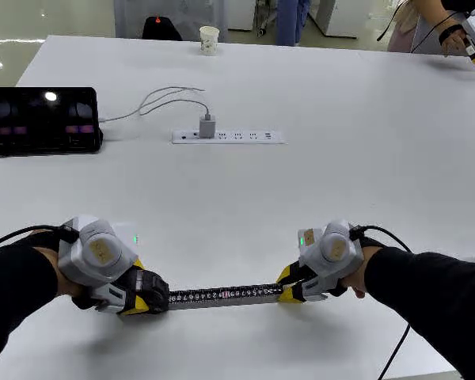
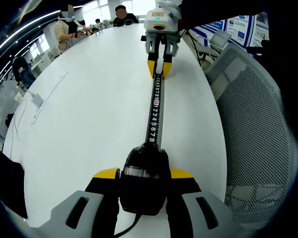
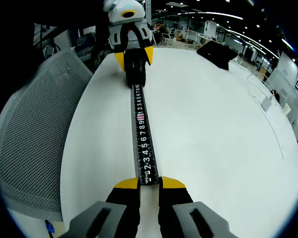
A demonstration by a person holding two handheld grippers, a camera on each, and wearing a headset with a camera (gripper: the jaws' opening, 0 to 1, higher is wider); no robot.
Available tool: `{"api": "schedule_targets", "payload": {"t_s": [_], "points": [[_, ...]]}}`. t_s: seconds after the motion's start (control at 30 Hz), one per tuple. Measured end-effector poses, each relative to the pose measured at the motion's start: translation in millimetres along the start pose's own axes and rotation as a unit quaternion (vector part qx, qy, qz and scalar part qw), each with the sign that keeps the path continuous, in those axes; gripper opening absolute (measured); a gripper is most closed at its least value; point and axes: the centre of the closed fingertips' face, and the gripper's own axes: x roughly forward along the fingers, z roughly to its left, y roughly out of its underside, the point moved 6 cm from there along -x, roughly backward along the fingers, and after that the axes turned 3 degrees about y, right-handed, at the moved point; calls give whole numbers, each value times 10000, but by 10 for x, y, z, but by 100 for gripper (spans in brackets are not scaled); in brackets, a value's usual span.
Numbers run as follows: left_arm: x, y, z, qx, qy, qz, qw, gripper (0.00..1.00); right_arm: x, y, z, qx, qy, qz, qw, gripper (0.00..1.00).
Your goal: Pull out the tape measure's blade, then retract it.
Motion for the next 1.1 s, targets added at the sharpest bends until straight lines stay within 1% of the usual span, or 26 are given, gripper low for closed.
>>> {"api": "schedule_targets", "payload": {"t_s": [0.6,1.1], "points": [[-4,3,-5,-8,-3,-2,10000,30,-26,39,-14,-1,-5,0,10000,9],[1,-3,-5,-24,-16,0,10000,30,-92,133,-26,51,27,5,10000,9]]}}
